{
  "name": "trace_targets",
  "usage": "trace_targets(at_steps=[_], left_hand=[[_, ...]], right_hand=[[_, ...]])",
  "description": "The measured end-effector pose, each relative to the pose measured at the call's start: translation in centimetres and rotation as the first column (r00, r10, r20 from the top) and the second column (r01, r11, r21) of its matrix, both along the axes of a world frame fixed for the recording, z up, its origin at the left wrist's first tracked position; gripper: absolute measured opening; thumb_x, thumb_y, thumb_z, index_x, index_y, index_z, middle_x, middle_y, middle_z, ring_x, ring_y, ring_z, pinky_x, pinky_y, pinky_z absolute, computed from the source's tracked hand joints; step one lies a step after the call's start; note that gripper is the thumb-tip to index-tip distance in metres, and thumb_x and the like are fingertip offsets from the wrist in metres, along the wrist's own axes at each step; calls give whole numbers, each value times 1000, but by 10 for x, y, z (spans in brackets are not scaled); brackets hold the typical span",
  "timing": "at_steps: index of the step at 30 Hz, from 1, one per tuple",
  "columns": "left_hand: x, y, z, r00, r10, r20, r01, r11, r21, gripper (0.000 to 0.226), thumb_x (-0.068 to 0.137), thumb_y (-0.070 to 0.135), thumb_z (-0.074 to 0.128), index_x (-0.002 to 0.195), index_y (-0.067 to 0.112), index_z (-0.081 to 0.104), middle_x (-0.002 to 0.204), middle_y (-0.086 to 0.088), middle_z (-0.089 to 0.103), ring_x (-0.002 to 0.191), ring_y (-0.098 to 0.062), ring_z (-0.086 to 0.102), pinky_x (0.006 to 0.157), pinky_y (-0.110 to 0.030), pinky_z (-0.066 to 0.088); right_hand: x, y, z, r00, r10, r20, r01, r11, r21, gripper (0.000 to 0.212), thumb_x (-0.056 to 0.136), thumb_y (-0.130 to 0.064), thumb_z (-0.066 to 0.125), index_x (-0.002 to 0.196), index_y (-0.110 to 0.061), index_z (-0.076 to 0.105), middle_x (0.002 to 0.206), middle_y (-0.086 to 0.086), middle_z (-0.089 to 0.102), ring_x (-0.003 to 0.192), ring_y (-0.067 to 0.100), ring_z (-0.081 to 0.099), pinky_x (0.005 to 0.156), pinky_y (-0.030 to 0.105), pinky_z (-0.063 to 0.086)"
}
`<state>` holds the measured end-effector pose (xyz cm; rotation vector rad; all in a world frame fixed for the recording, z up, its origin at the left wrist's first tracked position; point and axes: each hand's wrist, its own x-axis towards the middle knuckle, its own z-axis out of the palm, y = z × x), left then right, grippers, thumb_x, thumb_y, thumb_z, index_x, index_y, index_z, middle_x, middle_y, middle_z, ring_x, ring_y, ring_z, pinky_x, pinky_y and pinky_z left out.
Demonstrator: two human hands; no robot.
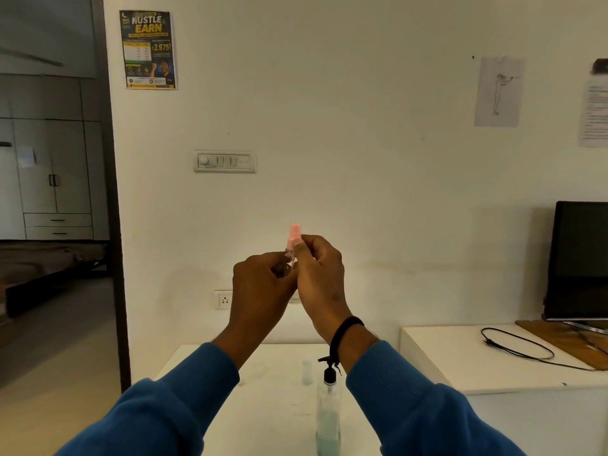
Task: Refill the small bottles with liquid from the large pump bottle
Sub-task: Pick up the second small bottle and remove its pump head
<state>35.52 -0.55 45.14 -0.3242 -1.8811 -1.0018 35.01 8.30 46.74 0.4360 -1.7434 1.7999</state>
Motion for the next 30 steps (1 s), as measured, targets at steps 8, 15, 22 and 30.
trace_targets(at_steps=[8,15,22,30], left_hand=[[1,-2,0,999,-30,21,30,1000,2,9,91,4,71,87,3,78,58,18,56,59,11,59,58,1,39],[-1,-7,-5,999,-27,-19,27,999,22,11,86,20,78,81,11,78,64,0,70,59,-16,64,60,-14,48],[-8,-9,-9,998,-42,-45,41,999,-13,50,81,54,73,60,10,61,49,0,52,48,-19,40,55,-24,35],[-4,-10,-10,996,-64,-66,64,998,7,58,79,42,83,50,27,36,43,11,39,49,-11,37,53,-12,30]], right_hand=[[2,-2,-1,997,-79,-9,79,994,71,31,92,-29,76,109,-27,50,95,-20,58,86,3,62,74,12,48],[1,2,7,999,7,51,-13,992,127,19,103,-28,59,103,-13,70,90,-5,69,82,7,64,74,22,48],[2,20,28,989,-141,-40,146,929,341,34,88,-40,78,111,-18,66,89,-8,66,78,2,62,66,11,45],[-2,28,55,989,-121,-81,146,791,595,28,75,-28,90,92,-14,72,89,-1,70,82,14,67,68,21,52]])
